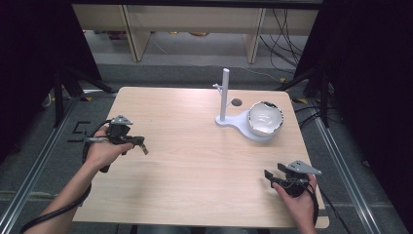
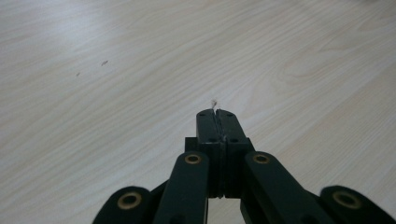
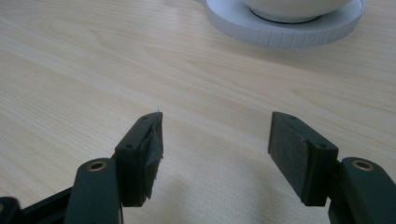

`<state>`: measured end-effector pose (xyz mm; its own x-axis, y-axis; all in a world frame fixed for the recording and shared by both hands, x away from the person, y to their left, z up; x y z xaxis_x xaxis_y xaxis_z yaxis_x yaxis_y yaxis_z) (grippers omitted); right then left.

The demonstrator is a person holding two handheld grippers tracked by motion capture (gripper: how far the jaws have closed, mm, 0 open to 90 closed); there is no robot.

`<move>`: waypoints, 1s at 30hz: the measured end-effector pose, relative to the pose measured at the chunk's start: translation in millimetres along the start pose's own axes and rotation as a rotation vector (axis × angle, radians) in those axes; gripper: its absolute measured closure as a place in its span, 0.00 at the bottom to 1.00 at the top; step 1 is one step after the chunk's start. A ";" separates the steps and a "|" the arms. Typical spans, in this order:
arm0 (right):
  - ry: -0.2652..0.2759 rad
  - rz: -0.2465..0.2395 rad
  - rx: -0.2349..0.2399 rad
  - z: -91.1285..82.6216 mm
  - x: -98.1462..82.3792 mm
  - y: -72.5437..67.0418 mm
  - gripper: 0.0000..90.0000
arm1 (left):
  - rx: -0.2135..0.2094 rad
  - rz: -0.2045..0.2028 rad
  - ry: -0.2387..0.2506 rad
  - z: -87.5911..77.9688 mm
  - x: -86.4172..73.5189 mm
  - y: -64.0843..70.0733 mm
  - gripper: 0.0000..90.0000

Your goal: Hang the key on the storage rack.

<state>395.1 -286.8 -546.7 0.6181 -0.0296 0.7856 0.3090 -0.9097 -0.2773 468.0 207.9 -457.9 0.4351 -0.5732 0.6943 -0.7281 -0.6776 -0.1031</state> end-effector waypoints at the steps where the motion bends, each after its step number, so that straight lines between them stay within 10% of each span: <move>1: 0.003 -0.006 -0.001 0.2 0.3 0.5 0.41 | 0.005 0.010 0.008 0.4 4.4 -0.1 0.99; 30: -0.015 0.045 -0.001 -1.6 -2.3 -3.6 0.41 | 0.060 0.001 0.159 12.9 52.0 4.4 0.99</move>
<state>391.4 -284.2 -546.6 0.6421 -0.0643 0.7639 0.2802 -0.9079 -0.3119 494.2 169.1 -431.4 0.3413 -0.4969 0.7978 -0.6934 -0.7062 -0.1432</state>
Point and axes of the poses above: each handheld gripper's, and its own axes: z roughly forward along the jaws, x roughly out of its top, y roughly to its right, the point moved 6 cm from there along z, roughly forward along the jaws, and after that the axes turned 14 degrees about z, right-handed, at the moved point
